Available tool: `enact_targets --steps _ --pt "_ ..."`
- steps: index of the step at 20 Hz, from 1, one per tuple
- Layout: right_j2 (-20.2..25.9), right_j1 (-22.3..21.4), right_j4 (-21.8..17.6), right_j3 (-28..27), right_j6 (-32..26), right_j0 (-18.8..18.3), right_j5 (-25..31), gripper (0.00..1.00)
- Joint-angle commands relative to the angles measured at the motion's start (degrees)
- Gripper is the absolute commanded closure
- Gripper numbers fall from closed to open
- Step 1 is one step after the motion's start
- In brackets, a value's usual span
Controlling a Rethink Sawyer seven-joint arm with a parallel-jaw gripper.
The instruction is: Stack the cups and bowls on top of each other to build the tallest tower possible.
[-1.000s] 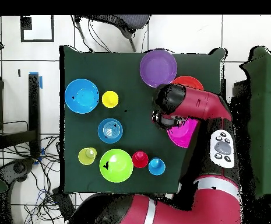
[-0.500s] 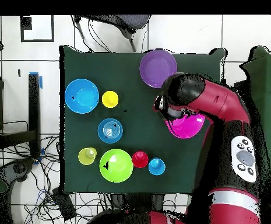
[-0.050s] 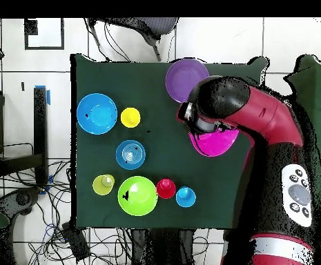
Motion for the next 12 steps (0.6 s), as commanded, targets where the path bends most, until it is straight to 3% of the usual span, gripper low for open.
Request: enact_targets --steps 1,5,12 --pt "10.56 0.6 5.01 3.36 -2.54 -2.06 1.65 1.0" --pt "13.71 1.38 8.67 4.77 -3.75 -4.16 -2.69 1.0" --pt "19.79 -0.99 14.88 9.89 -6.96 -8.54 -8.11 1.0"
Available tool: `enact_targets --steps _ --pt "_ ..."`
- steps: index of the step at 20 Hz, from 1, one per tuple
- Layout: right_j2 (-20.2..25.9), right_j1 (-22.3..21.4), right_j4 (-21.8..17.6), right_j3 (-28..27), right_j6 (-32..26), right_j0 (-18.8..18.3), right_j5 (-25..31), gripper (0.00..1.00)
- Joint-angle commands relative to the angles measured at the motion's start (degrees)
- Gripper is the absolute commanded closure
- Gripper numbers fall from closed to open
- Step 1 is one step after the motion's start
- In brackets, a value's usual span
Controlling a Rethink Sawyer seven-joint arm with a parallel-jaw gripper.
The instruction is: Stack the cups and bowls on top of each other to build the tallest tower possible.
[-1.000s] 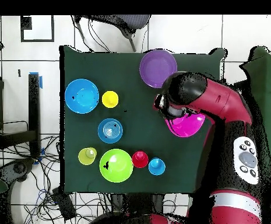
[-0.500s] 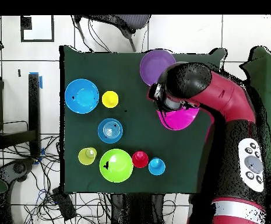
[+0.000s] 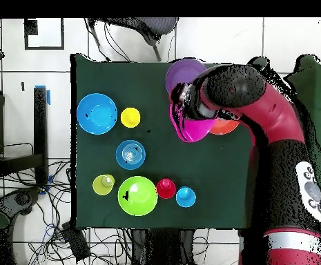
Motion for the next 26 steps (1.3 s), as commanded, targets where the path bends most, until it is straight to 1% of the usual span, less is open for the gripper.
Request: enact_targets --steps 1,6,8,11,13,17,18,20,21,23,26 --pt "11.87 -1.36 5.32 8.75 -7.51 -3.48 -7.22 1.0" --pt "19.28 -3.09 11.94 11.71 -9.02 -7.53 -12.42 1.0" --pt "22.15 -3.42 13.78 12.1 -9.02 -8.92 -14.35 1.0" --pt "27.93 -3.93 16.93 13.99 -10.55 -12.24 -17.86 1.0" --pt "31.62 -4.7 18.29 15.7 -10.89 -14.51 -20.35 1.0" --pt "37.24 -5.25 18.15 17.68 -9.9 -18.18 -22.09 1.0" --pt "39.2 -5.06 18.09 18.58 -9.84 -19.44 -23.3 1.0" --pt "44.41 -4.13 17.22 21.45 -9.92 -22.93 -27.44 1.0" --pt "47.88 -2.77 16.25 22.95 -9.9 -25.04 -30.38 1.0" --pt "52.97 0.22 12.91 25.06 -9.36 -27.92 -35.31 1.0" --pt "57.13 4.21 6.76 26.75 -8.1 -30.42 -40.43 1.0"
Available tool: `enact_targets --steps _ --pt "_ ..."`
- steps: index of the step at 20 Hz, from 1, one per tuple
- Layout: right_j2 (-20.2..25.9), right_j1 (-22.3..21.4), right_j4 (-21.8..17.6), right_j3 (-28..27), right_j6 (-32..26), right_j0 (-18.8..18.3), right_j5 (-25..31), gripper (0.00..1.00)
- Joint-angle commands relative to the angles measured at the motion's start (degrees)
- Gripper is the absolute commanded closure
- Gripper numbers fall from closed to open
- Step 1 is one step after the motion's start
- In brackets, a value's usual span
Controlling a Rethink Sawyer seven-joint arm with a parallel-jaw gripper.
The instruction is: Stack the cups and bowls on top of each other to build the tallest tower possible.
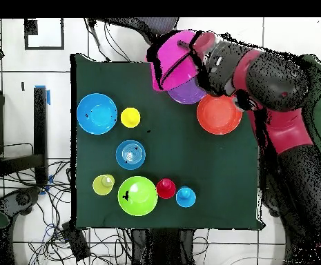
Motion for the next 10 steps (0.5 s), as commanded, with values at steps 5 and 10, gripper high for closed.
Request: enact_targets --steps 5,10 --pt "19.76 14.89 -18.69 8.62 -8.13 -6.17 -19.75 1.0" --pt "22.68 21.66 -27.18 6.53 -7.69 -7.5 -21.74 1.0"
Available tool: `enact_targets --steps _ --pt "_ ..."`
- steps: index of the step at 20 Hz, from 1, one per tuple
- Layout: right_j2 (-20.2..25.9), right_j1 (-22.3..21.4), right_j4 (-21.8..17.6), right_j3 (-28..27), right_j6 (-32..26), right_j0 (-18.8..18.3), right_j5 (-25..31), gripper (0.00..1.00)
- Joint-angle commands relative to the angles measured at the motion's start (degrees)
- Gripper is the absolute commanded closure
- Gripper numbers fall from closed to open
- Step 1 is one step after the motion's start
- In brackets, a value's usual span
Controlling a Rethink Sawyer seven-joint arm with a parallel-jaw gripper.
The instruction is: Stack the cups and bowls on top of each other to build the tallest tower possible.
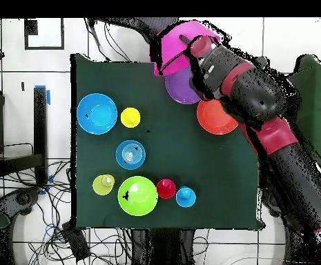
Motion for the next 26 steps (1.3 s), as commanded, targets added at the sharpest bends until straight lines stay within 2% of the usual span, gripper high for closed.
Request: enact_targets --steps 1,8,16,21,26 --pt "8.68 12.2 -12.13 2.91 -7.47 0.3 -4.4 1.0" --pt "10.01 18.13 -21.99 1.46 -6.26 -0.25 -5.81 1.0" --pt "13.13 23.57 -29.02 1.32 -1.83 -1.08 -9.69 1.0" --pt "16.05 32.17 -33.88 0.92 -4.27 -3.24 -9.23 1.0" --pt "18.28 39.26 -38.1 1.25 -2.59 -5.58 -11.66 1.0"
